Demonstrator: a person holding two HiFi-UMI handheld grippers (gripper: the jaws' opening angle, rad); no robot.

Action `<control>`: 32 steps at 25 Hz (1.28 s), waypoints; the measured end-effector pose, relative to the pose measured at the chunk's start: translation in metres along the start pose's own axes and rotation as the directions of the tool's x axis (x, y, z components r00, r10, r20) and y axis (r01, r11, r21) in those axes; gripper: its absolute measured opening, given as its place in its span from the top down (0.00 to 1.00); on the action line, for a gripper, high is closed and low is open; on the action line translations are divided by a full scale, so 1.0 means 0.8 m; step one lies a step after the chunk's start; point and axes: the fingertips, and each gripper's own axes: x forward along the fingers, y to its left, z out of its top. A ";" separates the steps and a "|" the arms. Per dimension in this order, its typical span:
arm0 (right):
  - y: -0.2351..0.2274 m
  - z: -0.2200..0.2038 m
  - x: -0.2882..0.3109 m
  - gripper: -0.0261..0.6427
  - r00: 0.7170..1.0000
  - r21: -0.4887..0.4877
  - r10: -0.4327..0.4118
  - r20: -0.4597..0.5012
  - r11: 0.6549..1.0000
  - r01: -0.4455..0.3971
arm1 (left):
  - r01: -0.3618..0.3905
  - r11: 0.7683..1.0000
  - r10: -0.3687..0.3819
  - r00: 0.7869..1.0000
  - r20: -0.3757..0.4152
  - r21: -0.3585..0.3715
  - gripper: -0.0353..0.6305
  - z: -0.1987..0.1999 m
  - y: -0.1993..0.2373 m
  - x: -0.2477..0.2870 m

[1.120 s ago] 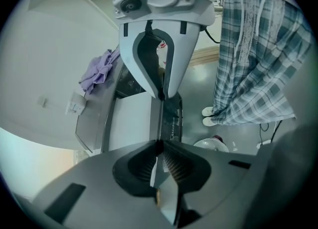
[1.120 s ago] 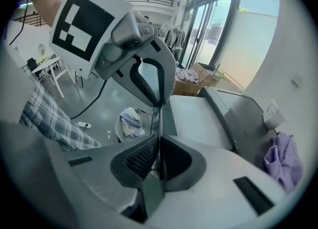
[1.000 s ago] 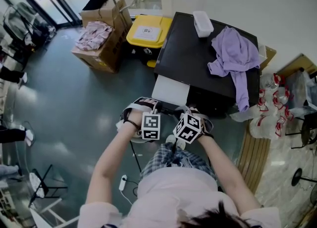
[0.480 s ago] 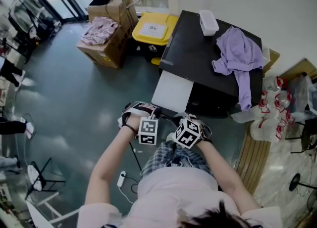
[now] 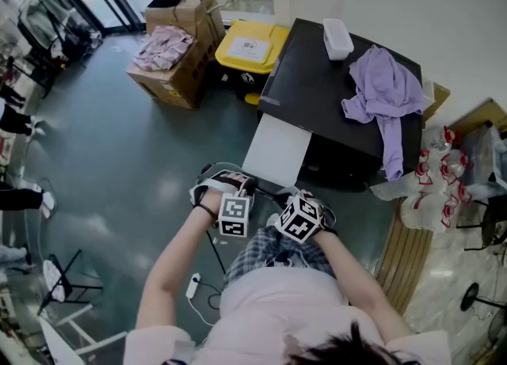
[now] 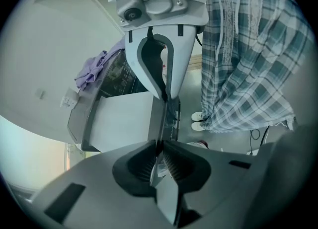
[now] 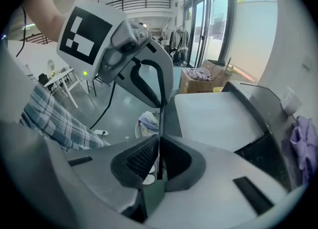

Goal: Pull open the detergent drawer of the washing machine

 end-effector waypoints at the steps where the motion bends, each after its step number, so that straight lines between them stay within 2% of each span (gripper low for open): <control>1: 0.000 0.000 0.000 0.89 1.000 0.003 0.001 0.003 1.000 -0.001 | 0.001 1.000 -0.001 1.000 0.002 -0.005 0.85 0.000 0.000 0.000; 7: -0.002 0.001 -0.003 0.89 0.999 0.038 0.025 0.027 0.999 -0.026 | 0.023 0.998 -0.022 1.000 0.017 -0.051 0.85 0.001 0.002 -0.002; 9: -0.003 0.000 -0.003 0.80 0.999 0.057 0.033 0.041 0.998 -0.035 | 0.031 0.996 -0.027 0.999 0.042 -0.083 0.84 0.005 0.004 -0.004; 13: -0.007 0.005 -0.007 0.57 0.994 0.119 0.055 0.098 0.991 -0.066 | 0.059 0.990 -0.042 0.991 0.128 -0.130 0.63 0.017 0.010 -0.012; 15: -0.008 0.010 -0.010 0.50 0.990 0.146 0.063 0.127 0.986 -0.081 | 0.076 0.987 -0.052 0.985 0.166 -0.142 0.56 0.021 0.012 -0.016; 19: -0.019 0.013 -0.021 0.48 0.985 0.178 0.042 0.165 0.981 -0.072 | 0.079 0.980 -0.034 0.971 0.236 -0.184 0.55 0.034 0.027 -0.027; 23: -0.049 0.019 -0.050 0.48 0.968 0.249 -0.027 0.250 0.968 -0.038 | 0.046 0.964 0.040 0.948 0.316 -0.260 0.55 0.050 0.063 -0.044; 25: -0.071 0.019 -0.073 0.48 0.954 0.296 -0.079 0.288 0.955 -0.011 | 0.043 0.941 0.090 0.924 0.371 -0.335 0.55 0.060 0.090 -0.057; 26: -0.083 0.018 -0.086 0.48 0.946 0.325 -0.110 0.304 0.946 0.006 | 0.049 0.921 0.120 0.908 0.402 -0.387 0.55 0.065 0.107 -0.064; 28: -0.112 0.015 -0.114 0.48 0.923 0.393 -0.186 0.338 0.919 0.041 | 0.066 0.866 0.195 0.868 0.457 -0.496 0.55 0.075 0.145 -0.079; 30: -0.142 0.011 -0.149 0.49 0.881 0.464 -0.281 0.381 0.882 0.080 | 0.065 0.807 0.289 0.824 0.488 -0.587 0.55 0.082 0.187 -0.094; 32: -0.174 0.007 -0.188 0.50 0.817 0.535 -0.393 0.422 0.835 0.125 | 0.053 0.749 0.379 0.784 0.493 -0.660 0.55 0.088 0.226 -0.109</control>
